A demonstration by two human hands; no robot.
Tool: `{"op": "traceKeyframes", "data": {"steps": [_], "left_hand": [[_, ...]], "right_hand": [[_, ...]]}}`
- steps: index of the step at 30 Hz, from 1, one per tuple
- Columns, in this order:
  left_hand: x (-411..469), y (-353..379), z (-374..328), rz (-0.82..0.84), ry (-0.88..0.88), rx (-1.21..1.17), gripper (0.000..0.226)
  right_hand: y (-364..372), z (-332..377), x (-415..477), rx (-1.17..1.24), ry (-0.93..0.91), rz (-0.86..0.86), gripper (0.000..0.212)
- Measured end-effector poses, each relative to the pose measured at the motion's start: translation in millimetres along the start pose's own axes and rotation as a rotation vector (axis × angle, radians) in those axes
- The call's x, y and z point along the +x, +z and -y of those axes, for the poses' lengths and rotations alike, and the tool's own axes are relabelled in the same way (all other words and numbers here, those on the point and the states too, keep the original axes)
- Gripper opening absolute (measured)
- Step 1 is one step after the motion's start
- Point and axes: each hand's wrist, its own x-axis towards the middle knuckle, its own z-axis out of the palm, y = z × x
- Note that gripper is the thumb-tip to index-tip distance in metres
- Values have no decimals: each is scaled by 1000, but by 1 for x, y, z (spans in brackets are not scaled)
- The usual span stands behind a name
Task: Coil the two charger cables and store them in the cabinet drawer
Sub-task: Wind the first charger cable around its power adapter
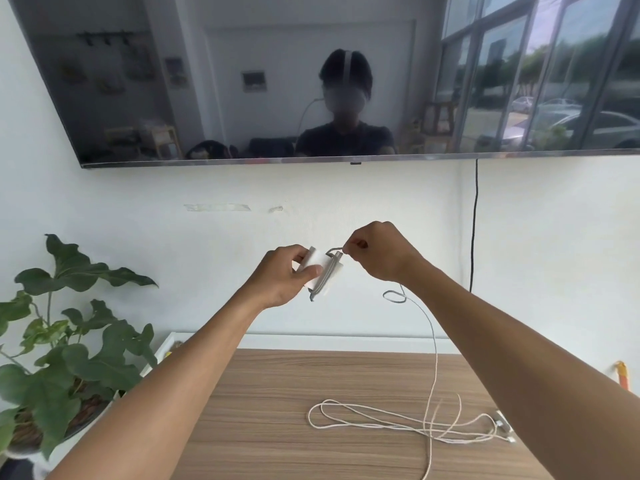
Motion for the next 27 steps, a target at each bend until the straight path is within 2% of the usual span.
{"op": "traceKeyframes", "data": {"steps": [7, 12, 18, 27], "left_hand": [[2, 5, -11, -92, -11, 2, 27], [6, 8, -12, -216, -101, -40, 26], [13, 6, -18, -297, -219, -313, 21], [18, 2, -32, -269, -356, -705, 20]], "right_hand": [[4, 10, -6, -56, -34, -82, 24], [17, 13, -13, -21, -26, -144, 28], [24, 24, -17, 102, -24, -217, 24], [40, 25, -26, 268, -18, -296, 24]]}}
